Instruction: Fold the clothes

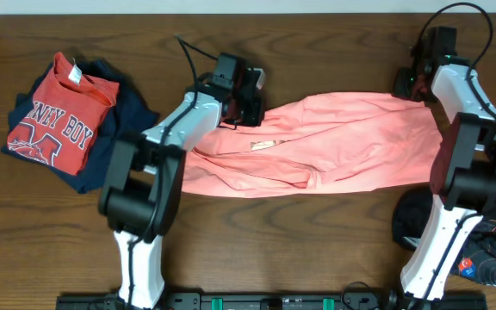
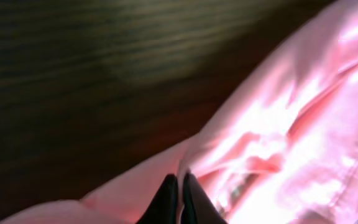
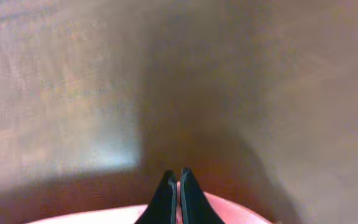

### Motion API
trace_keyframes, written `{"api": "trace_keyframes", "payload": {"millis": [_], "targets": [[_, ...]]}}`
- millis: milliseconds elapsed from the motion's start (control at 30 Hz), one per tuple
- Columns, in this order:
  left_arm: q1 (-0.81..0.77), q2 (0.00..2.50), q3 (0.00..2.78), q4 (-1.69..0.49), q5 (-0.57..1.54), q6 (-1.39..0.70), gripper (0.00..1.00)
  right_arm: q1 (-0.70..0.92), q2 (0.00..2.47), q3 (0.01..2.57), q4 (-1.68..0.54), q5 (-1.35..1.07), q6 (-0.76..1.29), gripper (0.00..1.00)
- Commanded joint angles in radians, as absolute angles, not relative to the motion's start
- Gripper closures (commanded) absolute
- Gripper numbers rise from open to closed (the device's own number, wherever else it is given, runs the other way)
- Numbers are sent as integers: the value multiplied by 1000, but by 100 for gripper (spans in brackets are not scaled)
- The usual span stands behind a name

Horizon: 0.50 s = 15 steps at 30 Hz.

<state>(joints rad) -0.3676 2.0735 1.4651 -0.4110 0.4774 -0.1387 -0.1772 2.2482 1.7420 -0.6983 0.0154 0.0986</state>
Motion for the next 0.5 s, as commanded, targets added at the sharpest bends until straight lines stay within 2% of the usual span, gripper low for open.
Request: {"api": "trace_keyframes", "payload": {"millis": [0,267,467], "targets": [[-368,1990,1475,-476,491,-144,94,-202,2111,1747,-780,135,100,99],[-373,1928,1475,-739,490,-143,94,-238,2027,1747,-1134,279,100,99],[-404,1928,1449,-847,489,-142,94,-284,2029,1728,-1231,299,104,99]]}}
